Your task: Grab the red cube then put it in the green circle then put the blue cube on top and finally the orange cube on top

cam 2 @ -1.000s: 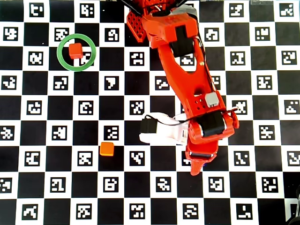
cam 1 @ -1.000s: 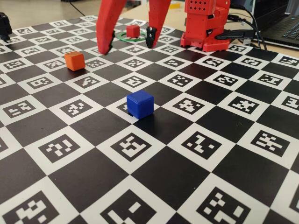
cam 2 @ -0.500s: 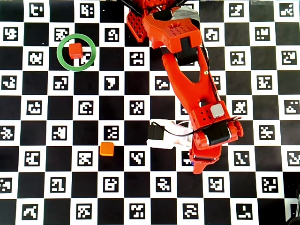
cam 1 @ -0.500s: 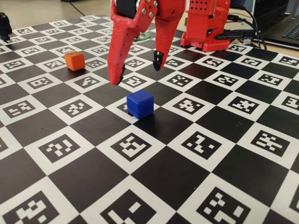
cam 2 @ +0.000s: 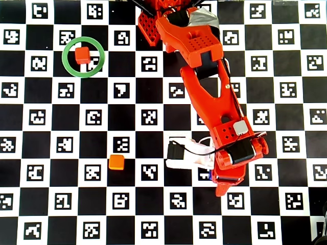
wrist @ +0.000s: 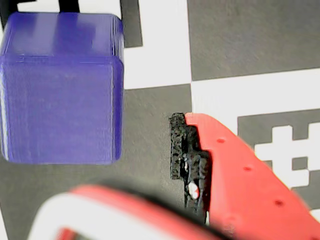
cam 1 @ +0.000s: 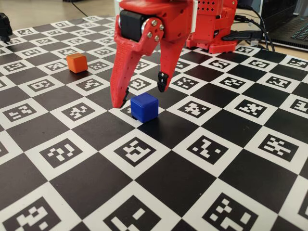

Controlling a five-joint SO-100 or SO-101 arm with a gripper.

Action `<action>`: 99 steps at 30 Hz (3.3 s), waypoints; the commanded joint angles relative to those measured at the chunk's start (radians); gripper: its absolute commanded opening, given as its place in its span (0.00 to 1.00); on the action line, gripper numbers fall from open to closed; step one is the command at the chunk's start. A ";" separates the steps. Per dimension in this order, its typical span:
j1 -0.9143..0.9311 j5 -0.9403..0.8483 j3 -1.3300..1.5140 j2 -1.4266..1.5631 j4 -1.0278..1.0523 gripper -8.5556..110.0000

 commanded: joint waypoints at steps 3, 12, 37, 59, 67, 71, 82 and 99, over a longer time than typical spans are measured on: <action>-0.014 -0.012 -0.124 -0.003 -0.012 0.44; 0.002 -0.044 -0.158 -0.037 -0.032 0.43; 0.028 -0.106 -0.152 -0.060 -0.031 0.36; 0.011 -0.123 -0.152 -0.012 -0.011 0.13; 0.034 -0.183 -0.043 0.132 0.021 0.13; 0.061 -0.230 0.055 0.241 0.020 0.13; 0.189 -0.489 0.538 0.649 -0.015 0.13; 0.747 -1.011 1.226 1.250 -0.091 0.12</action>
